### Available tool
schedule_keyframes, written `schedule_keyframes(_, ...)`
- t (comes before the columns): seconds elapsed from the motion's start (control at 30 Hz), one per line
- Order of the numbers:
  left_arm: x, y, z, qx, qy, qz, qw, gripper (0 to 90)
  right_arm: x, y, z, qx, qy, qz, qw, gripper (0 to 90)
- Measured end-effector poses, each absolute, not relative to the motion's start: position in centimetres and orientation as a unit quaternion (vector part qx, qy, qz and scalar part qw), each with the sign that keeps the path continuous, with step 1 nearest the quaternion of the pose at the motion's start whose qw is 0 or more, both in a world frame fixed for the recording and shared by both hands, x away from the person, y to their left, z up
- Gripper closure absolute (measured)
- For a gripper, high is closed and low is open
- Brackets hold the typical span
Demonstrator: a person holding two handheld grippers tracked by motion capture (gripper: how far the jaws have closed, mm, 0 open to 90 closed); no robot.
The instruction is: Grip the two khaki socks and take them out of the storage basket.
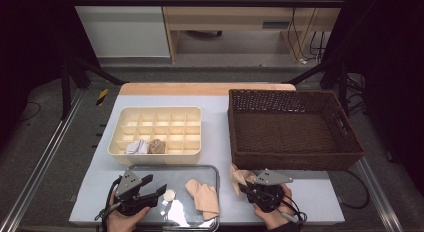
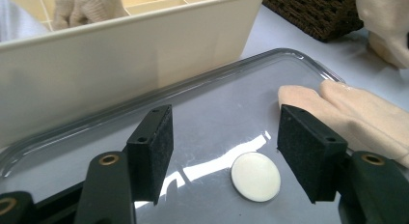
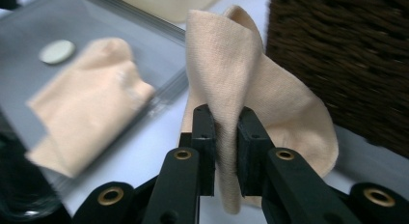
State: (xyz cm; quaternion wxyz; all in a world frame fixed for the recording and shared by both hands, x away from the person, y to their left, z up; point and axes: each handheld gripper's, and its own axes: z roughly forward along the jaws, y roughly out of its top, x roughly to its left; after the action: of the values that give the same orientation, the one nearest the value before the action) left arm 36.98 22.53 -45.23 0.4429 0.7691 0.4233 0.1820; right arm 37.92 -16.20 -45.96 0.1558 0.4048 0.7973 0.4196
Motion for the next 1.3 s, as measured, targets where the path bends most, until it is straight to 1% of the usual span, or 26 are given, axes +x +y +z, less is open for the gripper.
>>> schedule_keyframes(0.2,36.8,21.7,-45.5,0.772,0.421,0.179,0.441,39.5,38.4,-16.2,-46.9,0.417,0.803,0.394,0.162,79.2)
schedule_keyframes(0.37,36.5,21.2,-45.4,0.774,0.417,0.177,0.441,43.9,38.8,-15.7,-47.6,0.418,0.805,0.390,0.156,70.7)
schedule_keyframes(0.43,36.4,21.0,-45.3,0.774,0.418,0.178,0.441,45.4,38.7,-15.5,-47.3,0.413,0.804,0.395,0.162,66.3)
schedule_keyframes(0.5,36.4,20.8,-45.2,0.772,0.421,0.179,0.442,47.1,38.5,-15.4,-46.3,0.405,0.799,0.410,0.173,64.2)
schedule_keyframes(0.53,36.4,20.7,-45.1,0.772,0.421,0.179,0.442,47.9,38.4,-15.3,-45.7,0.402,0.795,0.417,0.180,64.1)
schedule_keyframes(0.6,36.4,20.3,-44.9,0.769,0.422,0.181,0.444,50.0,38.1,-14.9,-44.6,0.392,0.790,0.435,0.184,66.9)
schedule_keyframes(0.67,36.5,19.8,-44.7,0.771,0.419,0.184,0.443,51.4,37.8,-14.2,-43.9,0.377,0.789,0.451,0.178,68.8)
schedule_keyframes(0.73,36.9,19.1,-44.8,0.776,0.414,0.183,0.439,53.1,37.6,-13.2,-43.7,0.363,0.795,0.458,0.162,70.3)
schedule_keyframes(0.83,37.5,18.0,-45.2,0.783,0.409,0.174,0.435,54.7,37.6,-11.6,-44.3,0.349,0.806,0.459,0.135,71.3)
schedule_keyframes(0.97,38.1,16.7,-45.9,0.790,0.405,0.158,0.431,56.4,37.8,-10.4,-45.4,0.345,0.815,0.452,0.112,71.6)
schedule_keyframes(1.2,38.4,15.3,-46.9,0.799,0.403,0.146,0.423,64.7,37.8,-9.1,-47.4,0.337,0.832,0.433,0.086,72.7)
schedule_keyframes(1.3,38.5,14.8,-47.3,0.805,0.398,0.141,0.415,69.3,37.9,-8.8,-47.5,0.333,0.835,0.429,0.086,75.1)
